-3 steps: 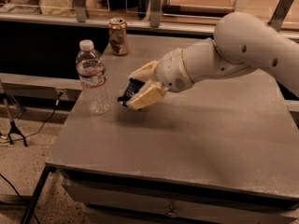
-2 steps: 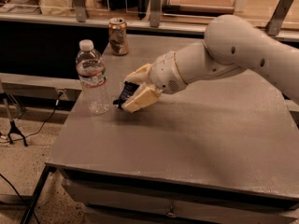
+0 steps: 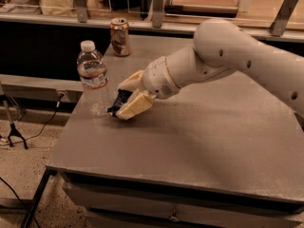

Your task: Move rxbar blueberry near water bottle

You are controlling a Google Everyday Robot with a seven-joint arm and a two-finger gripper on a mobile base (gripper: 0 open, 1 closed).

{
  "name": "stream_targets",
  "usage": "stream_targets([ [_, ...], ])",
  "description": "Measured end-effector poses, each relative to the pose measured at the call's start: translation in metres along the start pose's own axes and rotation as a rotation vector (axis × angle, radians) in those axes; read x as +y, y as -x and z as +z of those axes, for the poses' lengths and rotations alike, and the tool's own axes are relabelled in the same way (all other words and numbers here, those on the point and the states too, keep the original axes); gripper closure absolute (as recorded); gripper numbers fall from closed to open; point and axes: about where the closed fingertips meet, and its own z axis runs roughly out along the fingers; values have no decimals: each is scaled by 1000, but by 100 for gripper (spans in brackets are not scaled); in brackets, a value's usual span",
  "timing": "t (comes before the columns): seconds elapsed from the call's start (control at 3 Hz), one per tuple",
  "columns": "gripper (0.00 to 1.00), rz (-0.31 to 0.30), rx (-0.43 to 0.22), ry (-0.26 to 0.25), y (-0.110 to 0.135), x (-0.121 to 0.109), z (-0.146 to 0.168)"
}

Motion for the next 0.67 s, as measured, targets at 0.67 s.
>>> stream_targets([
  [0.67,14,-4,0,9,2,2,4],
])
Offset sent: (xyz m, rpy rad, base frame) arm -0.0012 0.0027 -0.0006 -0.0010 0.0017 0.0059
